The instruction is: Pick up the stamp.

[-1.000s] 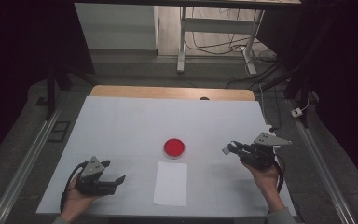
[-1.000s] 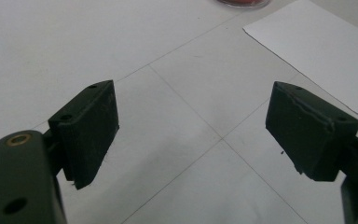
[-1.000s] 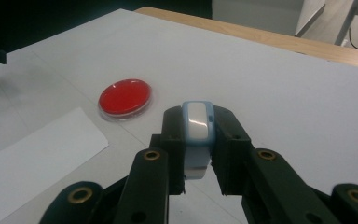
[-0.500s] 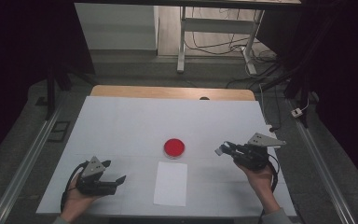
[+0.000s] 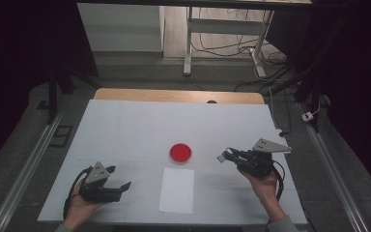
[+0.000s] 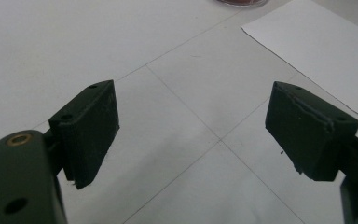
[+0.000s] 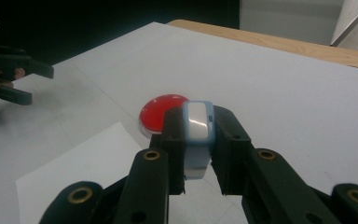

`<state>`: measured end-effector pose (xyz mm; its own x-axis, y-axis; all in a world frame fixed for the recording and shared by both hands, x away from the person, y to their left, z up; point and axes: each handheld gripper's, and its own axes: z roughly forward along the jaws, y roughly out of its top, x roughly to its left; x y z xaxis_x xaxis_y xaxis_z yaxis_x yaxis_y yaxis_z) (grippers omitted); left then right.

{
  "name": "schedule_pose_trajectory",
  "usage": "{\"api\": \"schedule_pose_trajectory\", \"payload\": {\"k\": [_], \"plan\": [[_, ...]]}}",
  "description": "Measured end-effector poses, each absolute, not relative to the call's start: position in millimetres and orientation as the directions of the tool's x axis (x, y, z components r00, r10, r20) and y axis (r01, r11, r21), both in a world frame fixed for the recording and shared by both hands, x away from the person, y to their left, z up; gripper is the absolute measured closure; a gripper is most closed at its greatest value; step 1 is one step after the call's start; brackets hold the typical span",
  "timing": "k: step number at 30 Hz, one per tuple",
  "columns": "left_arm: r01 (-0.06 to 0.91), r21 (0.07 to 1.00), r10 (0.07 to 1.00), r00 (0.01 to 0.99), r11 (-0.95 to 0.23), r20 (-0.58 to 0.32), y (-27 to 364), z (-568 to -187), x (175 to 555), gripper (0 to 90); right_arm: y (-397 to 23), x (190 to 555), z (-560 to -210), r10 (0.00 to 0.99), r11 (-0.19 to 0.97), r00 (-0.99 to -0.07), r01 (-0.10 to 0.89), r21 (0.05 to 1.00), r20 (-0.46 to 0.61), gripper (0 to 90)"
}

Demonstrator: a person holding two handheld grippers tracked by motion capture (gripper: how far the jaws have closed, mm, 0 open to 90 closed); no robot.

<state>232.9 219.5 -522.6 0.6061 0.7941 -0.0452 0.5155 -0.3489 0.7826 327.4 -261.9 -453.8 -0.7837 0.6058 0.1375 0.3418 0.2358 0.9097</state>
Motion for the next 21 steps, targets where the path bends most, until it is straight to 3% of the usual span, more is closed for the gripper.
{"api": "schedule_pose_trajectory", "payload": {"k": [21], "plan": [[0.521, 0.778, 0.795, 0.604, -0.35, -0.048, 219, -523, 234, 17.4, -230, 324, -452, 0.58, 0.257, -0.806, 0.318, 0.913, 0.117, 75.5]]}}
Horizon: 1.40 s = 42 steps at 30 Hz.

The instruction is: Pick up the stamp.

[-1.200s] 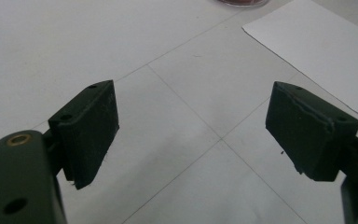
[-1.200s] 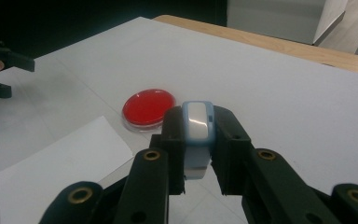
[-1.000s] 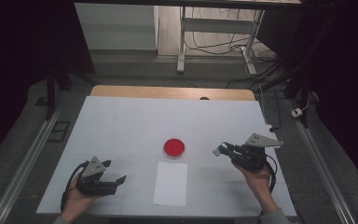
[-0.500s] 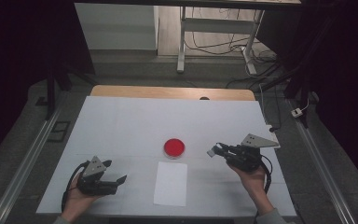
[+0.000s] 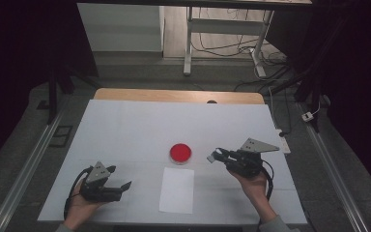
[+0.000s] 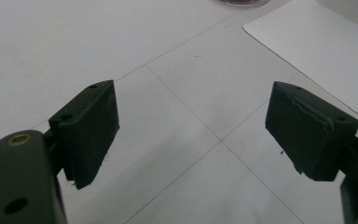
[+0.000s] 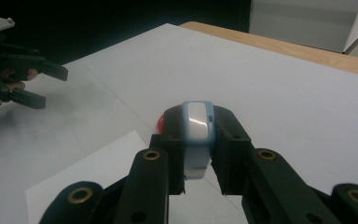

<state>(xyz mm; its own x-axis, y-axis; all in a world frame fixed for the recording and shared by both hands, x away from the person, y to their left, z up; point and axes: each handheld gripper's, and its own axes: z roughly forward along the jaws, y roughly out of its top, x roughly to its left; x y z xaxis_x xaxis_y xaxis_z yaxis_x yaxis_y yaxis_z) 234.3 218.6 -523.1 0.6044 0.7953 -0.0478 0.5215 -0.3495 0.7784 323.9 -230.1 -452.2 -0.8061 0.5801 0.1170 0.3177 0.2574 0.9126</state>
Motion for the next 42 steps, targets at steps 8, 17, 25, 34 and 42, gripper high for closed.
{"api": "schedule_pose_trajectory", "payload": {"k": [8, 17, 25, 34, 42], "plan": [[0.521, 0.778, 0.795, 0.605, -0.351, -0.047, 218, -523, 235, 17.4, -215, 323, -455, 0.562, 0.263, -0.819, 0.31, 0.914, 0.116, 75.5], [0.52, 0.778, 0.794, 0.606, -0.352, -0.046, 218, -523, 235, 17.4, -196, 321, -457, 0.537, 0.281, -0.837, 0.299, 0.912, 0.109, 75.5], [0.519, 0.779, 0.793, 0.607, -0.352, -0.046, 218, -523, 235, 17.4, -181, 320, -459, 0.515, 0.291, -0.85, 0.291, 0.912, 0.107, 75.5], [0.518, 0.778, 0.793, 0.608, -0.354, -0.044, 218, -523, 235, 17.4, -173, 319, -461, 0.503, 0.295, -0.858, 0.289, 0.911, 0.11, 75.5], [0.517, 0.779, 0.794, 0.607, -0.354, -0.042, 218, -523, 235, 17.5, -173, 319, -461, 0.507, 0.295, -0.855, 0.287, 0.912, 0.105, 75.5]]}}
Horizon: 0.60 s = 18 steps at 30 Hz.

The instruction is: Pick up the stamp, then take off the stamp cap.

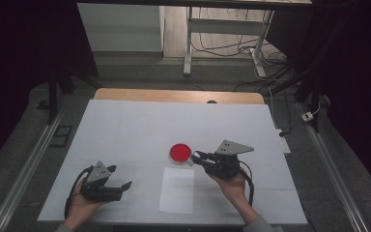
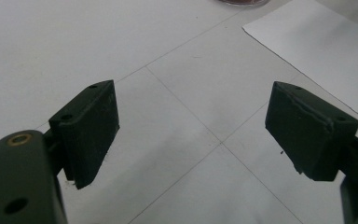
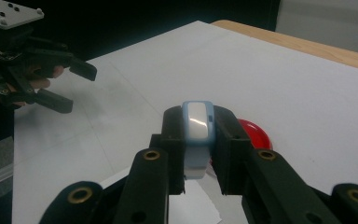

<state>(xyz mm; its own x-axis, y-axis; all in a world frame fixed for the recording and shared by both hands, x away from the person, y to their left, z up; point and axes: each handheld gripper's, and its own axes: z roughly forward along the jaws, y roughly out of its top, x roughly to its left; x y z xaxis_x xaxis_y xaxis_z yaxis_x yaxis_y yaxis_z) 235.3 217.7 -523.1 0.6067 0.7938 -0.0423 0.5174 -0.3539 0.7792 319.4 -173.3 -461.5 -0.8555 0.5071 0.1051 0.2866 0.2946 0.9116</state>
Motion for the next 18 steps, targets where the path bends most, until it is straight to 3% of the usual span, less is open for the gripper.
{"api": "schedule_pose_trajectory", "payload": {"k": [18], "plan": [[0.49, 0.797, 0.781, 0.624, -0.353, -0.037, 207, -515, 241, 18.4, -175, 320, -462, 0.513, 0.288, -0.852, 0.287, 0.913, 0.106, 75.5]]}}
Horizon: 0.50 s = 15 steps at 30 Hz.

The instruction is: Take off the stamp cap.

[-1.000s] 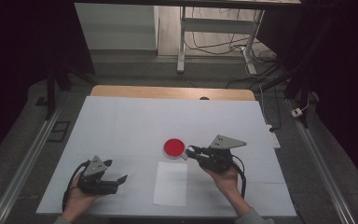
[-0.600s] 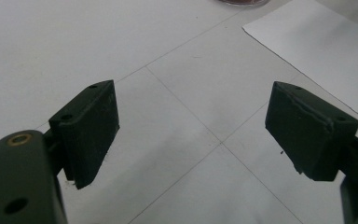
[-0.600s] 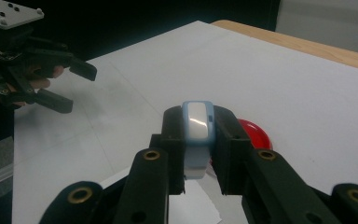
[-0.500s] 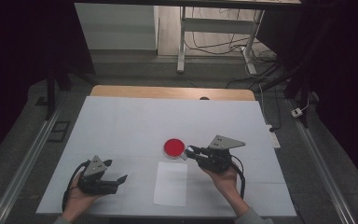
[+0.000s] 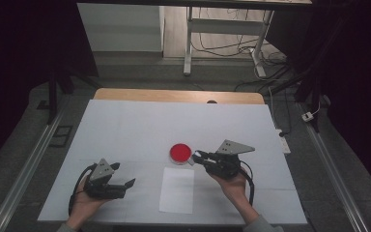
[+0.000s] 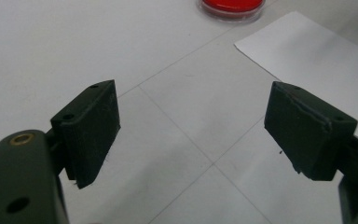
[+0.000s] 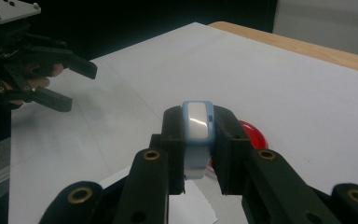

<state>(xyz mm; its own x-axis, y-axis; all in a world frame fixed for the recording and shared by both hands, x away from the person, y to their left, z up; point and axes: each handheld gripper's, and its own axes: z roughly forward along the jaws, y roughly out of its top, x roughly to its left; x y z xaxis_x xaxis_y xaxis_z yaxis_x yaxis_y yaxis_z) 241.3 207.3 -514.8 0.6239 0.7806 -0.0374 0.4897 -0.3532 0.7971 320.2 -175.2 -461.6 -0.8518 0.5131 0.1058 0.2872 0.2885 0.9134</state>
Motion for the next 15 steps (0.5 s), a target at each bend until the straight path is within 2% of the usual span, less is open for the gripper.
{"api": "schedule_pose_trajectory", "payload": {"k": [15], "plan": [[0.462, 0.801, 0.749, 0.662, -0.38, -0.027, 189, -504, 251, 19.2, -175, 320, -462, 0.521, 0.286, -0.847, 0.288, 0.914, 0.104, 75.5]]}}
